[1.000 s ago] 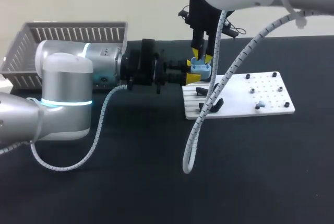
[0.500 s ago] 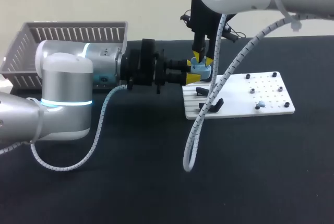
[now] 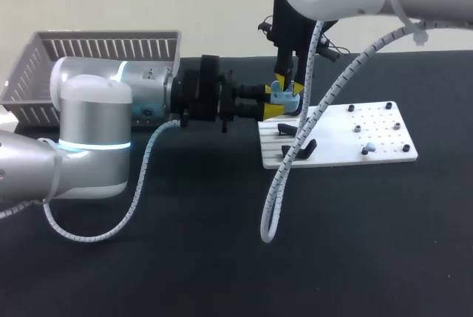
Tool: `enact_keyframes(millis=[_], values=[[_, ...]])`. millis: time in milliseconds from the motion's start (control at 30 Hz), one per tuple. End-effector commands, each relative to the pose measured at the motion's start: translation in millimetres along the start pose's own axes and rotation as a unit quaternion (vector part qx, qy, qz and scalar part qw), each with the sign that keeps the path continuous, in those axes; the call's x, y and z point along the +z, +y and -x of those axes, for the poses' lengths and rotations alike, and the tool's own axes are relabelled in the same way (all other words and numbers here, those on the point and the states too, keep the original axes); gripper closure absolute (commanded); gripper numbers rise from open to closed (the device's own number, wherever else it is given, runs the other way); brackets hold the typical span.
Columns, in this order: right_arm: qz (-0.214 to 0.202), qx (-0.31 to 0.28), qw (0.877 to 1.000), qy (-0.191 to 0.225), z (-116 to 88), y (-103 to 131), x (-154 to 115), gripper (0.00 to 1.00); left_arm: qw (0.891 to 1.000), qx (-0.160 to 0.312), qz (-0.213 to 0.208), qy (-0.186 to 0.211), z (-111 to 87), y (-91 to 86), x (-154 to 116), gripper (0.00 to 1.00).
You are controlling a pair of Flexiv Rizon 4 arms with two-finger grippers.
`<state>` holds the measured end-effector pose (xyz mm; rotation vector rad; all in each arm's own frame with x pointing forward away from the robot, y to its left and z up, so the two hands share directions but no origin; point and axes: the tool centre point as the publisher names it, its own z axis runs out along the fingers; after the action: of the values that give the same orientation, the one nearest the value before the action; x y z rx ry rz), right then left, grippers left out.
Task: Pick up each earbud case from the left stands, insert the matching earbuds, close the lid, and place the case in the box.
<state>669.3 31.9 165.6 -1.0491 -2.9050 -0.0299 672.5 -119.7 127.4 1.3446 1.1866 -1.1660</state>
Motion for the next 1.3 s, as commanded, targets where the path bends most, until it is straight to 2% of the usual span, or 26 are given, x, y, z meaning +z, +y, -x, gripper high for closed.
enact_keyframes(millis=[33,67,100,133,200,233,300,333,367,433,467,500,533,567,600,633,667,767,833,1000,1033,1100,1167,1233,1300], values=[[0.005,-0.001,1.000,0.003,2.3,-0.4,3.5,1.00,1.000,0.002,0.003,-0.001,-0.4,-1.7,-0.3,1.00],[0.006,-0.001,1.000,0.004,2.5,-0.4,3.9,1.00,1.000,0.002,0.003,-0.001,-0.4,-1.7,-0.3,1.00],[0.007,-0.002,1.000,0.004,2.5,-0.5,4.0,0.72,1.000,0.002,0.003,-0.001,-0.4,-1.7,-0.3,1.00],[0.010,-0.003,1.000,0.004,2.2,-1.0,4.3,0.60,1.000,0.002,0.003,-0.001,-0.4,-1.7,-0.3,1.00],[0.019,-0.008,1.000,0.004,0.2,-3.1,2.5,0.49,1.000,0.002,0.003,-0.001,-0.4,-1.7,-0.3,1.00],[0.022,-0.010,1.000,0.005,-1.3,-4.5,0.9,0.23,1.000,0.002,0.003,-0.001,-0.4,-1.7,-0.3,1.00],[0.033,-0.017,0.999,0.011,-4.8,-8.1,-1.8,0.05,1.000,0.002,0.003,-0.001,-0.4,-1.7,-0.3,1.00],[0.035,-0.020,0.999,0.009,-7.6,-11.2,-3.7,0.02,1.000,0.002,0.003,-0.001,-0.4,-1.7,-0.3,1.00],[0.048,-0.022,0.999,0.012,-10.3,-15.7,-7.1,0.04,1.000,0.002,0.003,-0.001,-0.4,-1.7,-0.3,1.00],[0.070,-0.032,0.997,0.022,-15.0,-26.4,-13.7,0.17,1.000,0.002,0.003,-0.001,-0.4,-1.7,-0.3,1.00],[0.085,-0.039,0.995,0.031,-16.1,-32.3,-16.2,0.27,1.000,0.002,0.003,-0.001,-0.4,-1.7,-0.3,1.00],[0.110,-0.046,0.992,0.051,-17.5,-38.4,-19.2,0.47,1.000,0.002,0.003,-0.001,-0.4,-1.7,-0.3,1.00],[0.122,-0.048,0.989,0.066,-19.0,-45.1,-22.6,0.53,1.000,0.002,0.003,-0.001,-0.4,-1.7,-0.3,1.00],[0.120,-0.048,0.990,0.064,-20.2,-50.6,-24.9,0.47,1.000,0.002,0.003,-0.001,-0.4,-1.7,-0.3,1.00],[0.127,-0.055,0.988,0.063,-21.4,-56.0,-27.4,0.36,1.000,0.002,0.003,-0.001,-0.4,-1.7,-0.3,1.00],[0.132,-0.062,0.987,0.061,-22.3,-61.2,-30.0,0.35,1.000,0.002,0.003,-0.001,-0.4,-1.7,-0.3,1.00],[0.128,-0.070,0.988,0.051,-23.2,-65.2,-31.3,0.38,1.000,0.002,0.003,-0.001,-0.4,-1.7,-0.3,1.00],[0.112,-0.101,0.988,0.044,-23.1,-75.4,-28.9,0.32,1.000,0.002,0.003,-0.001,-0.4,-1.7,-0.3,1.00],[0.096,-0.119,0.988,0.032,-24.5,-81.3,-23.9,0.14,1.000,0.002,0.003,-0.001,-0.4,-1.7,-0.3,1.00],[0.075,-0.121,0.990,-0.001,-22.4,-99.5,-12.5,0.08,1.000,0.002,0.003,-0.001,-0.4,-1.7,-0.3,1.00],[0.066,-0.116,0.991,-0.010,-20.3,-102.9,-9.9,0.07,1.000,0.002,0.003,-0.001,-0.4,-1.7,-0.3,1.00],[0.064,-0.113,0.991,-0.017,-15.4,-110.2,-5.5,0.18,1.000,0.002,0.003,-0.001,-0.4,-1.7,-0.3,1.00],[0.062,-0.109,0.992,-0.025,-10.1,-117.4,-1.7,0.22,1.000,0.002,0.003,-0.001,-0.4,-1.7,-0.3,1.00],[0.064,-0.109,0.992,-0.027,-3.6,-123.2,1.6,0.31,1.000,0.002,0.003,-0.001,-0.4,-1.7,-0.3,1.00],[0.064,-0.112,0.991,-0.032,-0.3,-127.2,4.5,0.33,1.000,0.002,0.003,-0.001,-0.4,-1.7,-0.3,1.00]])
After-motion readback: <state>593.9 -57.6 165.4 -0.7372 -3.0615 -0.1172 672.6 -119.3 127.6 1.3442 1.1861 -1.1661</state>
